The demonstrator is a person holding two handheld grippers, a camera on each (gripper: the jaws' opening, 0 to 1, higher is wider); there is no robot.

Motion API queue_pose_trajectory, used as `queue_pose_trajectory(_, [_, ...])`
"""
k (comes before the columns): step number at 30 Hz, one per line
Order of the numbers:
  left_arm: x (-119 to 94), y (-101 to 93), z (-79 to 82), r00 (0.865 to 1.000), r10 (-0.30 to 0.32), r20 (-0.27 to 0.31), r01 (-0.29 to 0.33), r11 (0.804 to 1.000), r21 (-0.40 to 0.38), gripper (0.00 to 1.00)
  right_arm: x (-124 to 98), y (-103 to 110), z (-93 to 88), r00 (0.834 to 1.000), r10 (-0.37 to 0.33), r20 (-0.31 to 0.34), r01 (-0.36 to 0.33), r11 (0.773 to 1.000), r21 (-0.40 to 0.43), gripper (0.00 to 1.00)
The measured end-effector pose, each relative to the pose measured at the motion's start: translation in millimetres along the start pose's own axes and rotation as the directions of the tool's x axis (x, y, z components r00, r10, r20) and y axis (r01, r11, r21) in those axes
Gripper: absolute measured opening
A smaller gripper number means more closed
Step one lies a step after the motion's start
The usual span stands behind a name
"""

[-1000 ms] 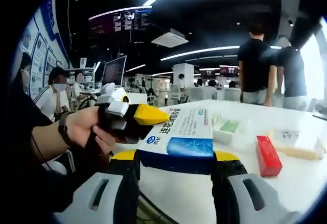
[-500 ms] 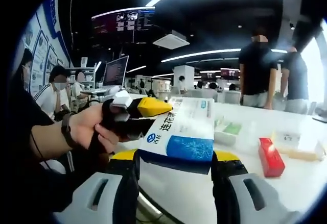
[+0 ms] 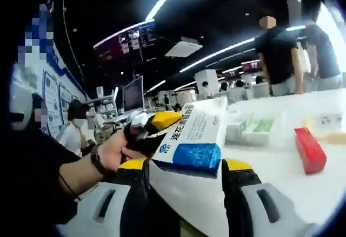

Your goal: Arrange the small medicine boxes into an aligned row inside the storage area until every box is upright, visible, and separated from the surrounding clutter.

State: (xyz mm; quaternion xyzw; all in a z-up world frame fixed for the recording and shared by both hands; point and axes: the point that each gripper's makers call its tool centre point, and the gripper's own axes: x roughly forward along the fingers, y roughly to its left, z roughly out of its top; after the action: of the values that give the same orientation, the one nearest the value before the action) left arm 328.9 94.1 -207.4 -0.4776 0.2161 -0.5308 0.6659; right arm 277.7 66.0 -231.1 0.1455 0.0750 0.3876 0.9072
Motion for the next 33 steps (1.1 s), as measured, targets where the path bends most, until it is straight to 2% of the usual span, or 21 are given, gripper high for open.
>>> queue_pose_trajectory(2, [2.3, -4.2, -4.3, 1.000, -0.017, -0.006, 0.017, 1.000, -0.021, 0.18, -1.8, -1.4, 6.0, 0.998, 0.044, 0.047, -0.050, 0.989, 0.141, 0.57])
queue_pose_trajectory(4, [2.2, -5.9, -5.3, 0.999, -0.030, -0.017, 0.029, 0.999, -0.028, 0.18, -5.0, -3.1, 12.3, 0.990, 0.090, 0.105, -0.116, 0.952, 0.283, 0.58])
queue_pose_trajectory(6, [2.8, -8.1, -8.4, 0.999, -0.040, -0.032, 0.038, 0.999, -0.036, 0.18, -8.6, -4.4, 17.5, 0.978, 0.140, 0.156, -0.194, 0.889, 0.416, 0.54])
queue_pose_trajectory(8, [3.5, -10.0, -10.6, 0.998, -0.047, -0.043, 0.045, 0.998, -0.037, 0.18, -11.8, -8.1, 22.3, 0.964, 0.166, 0.207, -0.251, 0.822, 0.511, 0.45])
queue_pose_trajectory(10, [4.0, -11.0, -11.0, 0.997, -0.054, -0.048, 0.052, 0.998, -0.038, 0.18, -13.9, -6.7, 20.1, 0.954, 0.207, 0.217, -0.297, 0.747, 0.594, 0.40])
queue_pose_trajectory(13, [3.3, -12.4, -11.0, 0.996, -0.066, -0.052, 0.063, 0.997, -0.047, 0.18, -8.9, 2.3, 12.5, 0.955, 0.210, 0.207, -0.295, 0.726, 0.621, 0.34])
queue_pose_trajectory(14, [3.3, -13.0, -11.4, 0.996, -0.071, -0.054, 0.068, 0.996, -0.051, 0.18, -6.5, 7.4, 9.1, 0.956, 0.213, 0.202, -0.294, 0.719, 0.629, 0.29])
queue_pose_trajectory(16, [3.4, -13.3, -12.2, 0.995, -0.076, -0.059, 0.073, 0.996, -0.057, 0.18, -4.7, 11.5, 4.1, 0.962, 0.211, 0.175, -0.274, 0.721, 0.637, 0.20])
queue_pose_trajectory(17, [2.8, -11.1, -9.8, 0.995, -0.079, -0.057, 0.075, 0.995, -0.058, 0.18, -5.1, 7.8, 2.7, 0.967, 0.191, 0.168, -0.254, 0.722, 0.643, 0.21])
queue_pose_trajectory(20, [2.2, -7.2, -6.9, 0.995, -0.077, -0.061, 0.074, 0.995, -0.063, 0.18, -4.2, 10.8, 0.1, 0.966, 0.201, 0.161, -0.256, 0.696, 0.671, 0.20])
queue_pose_trajectory(22, [2.0, -5.6, -5.1, 0.995, -0.075, -0.058, 0.071, 0.996, -0.060, 0.18, -5.1, 8.1, -0.6, 0.968, 0.209, 0.141, -0.248, 0.693, 0.677, 0.19])
queue_pose_trajectory(28, [1.9, -4.2, 2.8, 0.996, -0.085, -0.042, 0.082, 0.995, -0.061, 0.18, -3.3, 17.4, -3.4, 0.967, 0.225, 0.117, -0.242, 0.685, 0.687, 0.19])
queue_pose_trajectory(30, [2.3, -3.8, 5.1, 0.996, -0.087, -0.037, 0.085, 0.995, -0.061, 0.19, -4.1, 16.8, -3.9, 0.966, 0.235, 0.110, -0.244, 0.674, 0.698, 0.19])
queue_pose_trajectory(31, [4.8, -8.0, -1.8, 0.996, -0.088, -0.032, 0.086, 0.995, -0.058, 0.19, -3.9, 17.9, -4.4, 0.965, 0.238, 0.108, -0.244, 0.671, 0.700, 0.19])
queue_pose_trajectory(33, [5.4, -9.3, -1.8, 0.996, -0.091, -0.019, 0.090, 0.995, -0.050, 0.19, -4.6, 17.2, -4.0, 0.964, 0.241, 0.109, -0.246, 0.663, 0.708, 0.19])
